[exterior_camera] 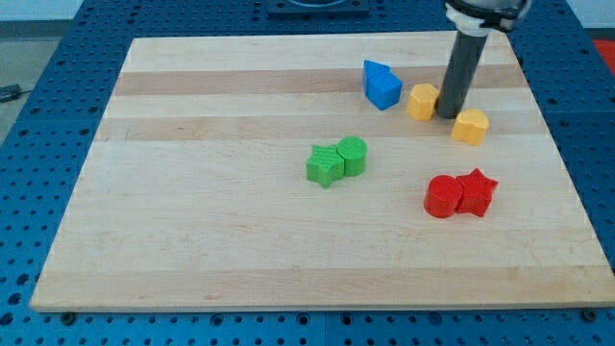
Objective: Move the yellow hexagon to the bottom left of the blue cube
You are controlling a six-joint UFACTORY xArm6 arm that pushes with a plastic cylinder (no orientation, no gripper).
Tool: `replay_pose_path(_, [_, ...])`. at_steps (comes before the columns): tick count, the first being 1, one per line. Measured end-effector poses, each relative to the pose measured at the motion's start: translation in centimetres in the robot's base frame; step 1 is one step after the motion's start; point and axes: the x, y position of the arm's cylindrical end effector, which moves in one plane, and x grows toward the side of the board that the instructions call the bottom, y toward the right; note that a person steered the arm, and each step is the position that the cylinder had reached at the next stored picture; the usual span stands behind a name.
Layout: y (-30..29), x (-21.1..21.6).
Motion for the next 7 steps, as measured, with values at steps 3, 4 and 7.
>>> replay_pose_path(3, [2.1, 0.2])
replay_pose_path(4, [2.1, -0.3])
replay_pose_path(7, [-2.5, -2.3])
